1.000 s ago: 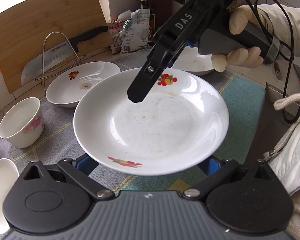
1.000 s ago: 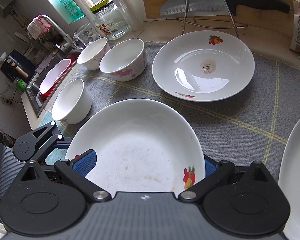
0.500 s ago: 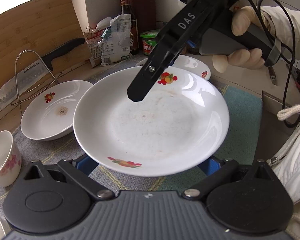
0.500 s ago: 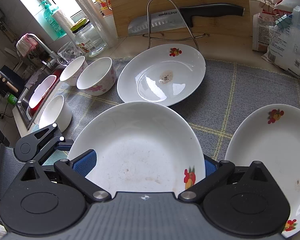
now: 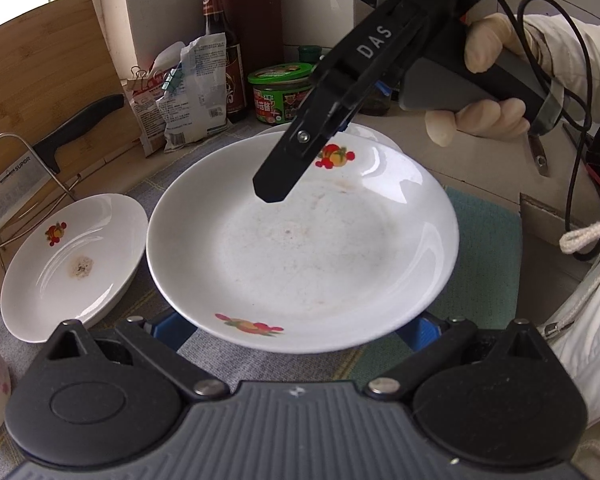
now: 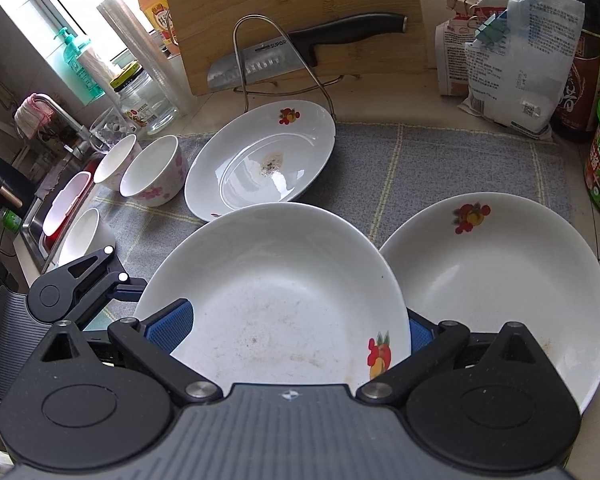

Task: Organize plates and bowls
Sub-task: 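Lower the held plate with the right tool onto the other deep plate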

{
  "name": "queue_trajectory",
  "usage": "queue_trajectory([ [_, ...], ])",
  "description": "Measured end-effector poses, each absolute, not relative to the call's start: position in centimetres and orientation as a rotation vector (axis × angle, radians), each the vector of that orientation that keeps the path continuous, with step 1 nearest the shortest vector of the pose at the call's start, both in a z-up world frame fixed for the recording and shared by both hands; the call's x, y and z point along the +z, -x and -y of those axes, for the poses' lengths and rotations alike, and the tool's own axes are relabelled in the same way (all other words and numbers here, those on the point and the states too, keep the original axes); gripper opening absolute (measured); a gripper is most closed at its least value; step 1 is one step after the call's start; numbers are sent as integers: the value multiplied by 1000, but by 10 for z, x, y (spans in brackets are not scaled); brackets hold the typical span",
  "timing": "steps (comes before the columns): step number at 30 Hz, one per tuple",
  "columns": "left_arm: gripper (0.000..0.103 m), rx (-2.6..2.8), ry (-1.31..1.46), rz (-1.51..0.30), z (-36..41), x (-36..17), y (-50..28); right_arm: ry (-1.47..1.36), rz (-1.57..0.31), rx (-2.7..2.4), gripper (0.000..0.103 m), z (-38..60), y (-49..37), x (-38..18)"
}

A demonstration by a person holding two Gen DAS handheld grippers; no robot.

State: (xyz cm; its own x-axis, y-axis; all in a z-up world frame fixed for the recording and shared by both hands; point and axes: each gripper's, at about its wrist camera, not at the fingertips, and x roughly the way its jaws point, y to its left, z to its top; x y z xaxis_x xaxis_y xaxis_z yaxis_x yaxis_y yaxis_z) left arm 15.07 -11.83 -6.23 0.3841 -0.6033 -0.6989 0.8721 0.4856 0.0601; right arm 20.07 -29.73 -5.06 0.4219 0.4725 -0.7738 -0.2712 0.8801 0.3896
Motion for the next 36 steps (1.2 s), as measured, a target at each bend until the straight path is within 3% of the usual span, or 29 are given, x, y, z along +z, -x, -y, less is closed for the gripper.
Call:
queue_trajectory([
  [36, 102, -1070, -525, -685, 201, -72, -190, -326, -1026, 365, 103, 392, -221, -77],
])
